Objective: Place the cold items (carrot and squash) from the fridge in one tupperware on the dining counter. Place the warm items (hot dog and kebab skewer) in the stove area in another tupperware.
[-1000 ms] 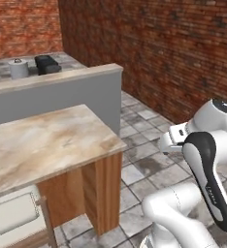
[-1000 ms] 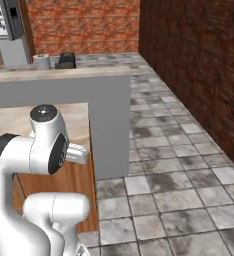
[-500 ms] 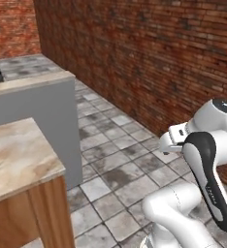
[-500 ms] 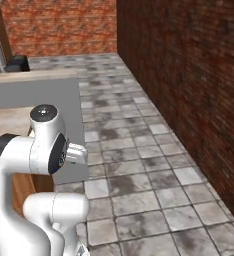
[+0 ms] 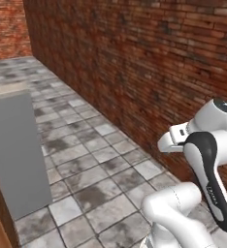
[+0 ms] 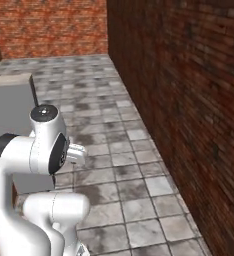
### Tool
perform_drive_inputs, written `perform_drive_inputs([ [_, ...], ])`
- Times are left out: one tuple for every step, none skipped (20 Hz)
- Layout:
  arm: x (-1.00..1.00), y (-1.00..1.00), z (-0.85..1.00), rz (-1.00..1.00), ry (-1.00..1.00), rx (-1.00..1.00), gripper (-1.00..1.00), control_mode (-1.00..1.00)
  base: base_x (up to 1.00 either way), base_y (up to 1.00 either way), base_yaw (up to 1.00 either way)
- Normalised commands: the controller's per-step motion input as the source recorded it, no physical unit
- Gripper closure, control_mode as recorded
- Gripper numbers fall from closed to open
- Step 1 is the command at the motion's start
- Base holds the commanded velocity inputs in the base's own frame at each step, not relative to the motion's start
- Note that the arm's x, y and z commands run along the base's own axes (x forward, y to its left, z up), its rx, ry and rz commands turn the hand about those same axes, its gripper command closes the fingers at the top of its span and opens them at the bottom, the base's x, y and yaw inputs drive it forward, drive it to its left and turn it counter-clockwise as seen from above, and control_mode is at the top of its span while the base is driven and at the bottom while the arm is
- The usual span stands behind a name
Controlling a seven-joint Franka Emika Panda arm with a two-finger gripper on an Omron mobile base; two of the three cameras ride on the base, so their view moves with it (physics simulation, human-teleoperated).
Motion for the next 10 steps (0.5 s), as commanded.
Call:
perform_drive_inputs([
  [0.00,0.00,0.00,0.00,0.00,0.00,-1.00,1.00,1.00,-0.74,0.23],
  [0.00,0.00,0.00,0.00,0.00,0.00,-1.00,1.00,1.00,-0.66,0.26],
  [0.00,0.00,0.00,0.00,0.00,0.00,-1.00,1.00,1.00,-0.66,0.29],
  [0.00,0.00,0.00,0.00,0.00,0.00,-1.00,1.00,1.00,-0.57,0.34],
  [0.00,0.00,0.00,0.00,0.00,0.00,-1.00,1.00,1.00,-0.54,0.35],
  [0.00,0.00,0.00,0.00,0.00,0.00,-1.00,1.00,1.00,-0.51,0.37],
  [0.00,0.00,0.00,0.00,0.00,0.00,-1.00,1.00,1.00,-0.49,0.37],
  [0.00,0.00,0.00,0.00,0.00,0.00,-1.00,1.00,1.00,-0.48,0.38],
  [0.00,0.00,0.00,0.00,0.00,0.00,-1.00,1.00,1.00,-0.45,0.38],
  [0.00,0.00,0.00,0.00,0.00,0.00,-1.00,1.00,1.00,-0.39,0.40],
])
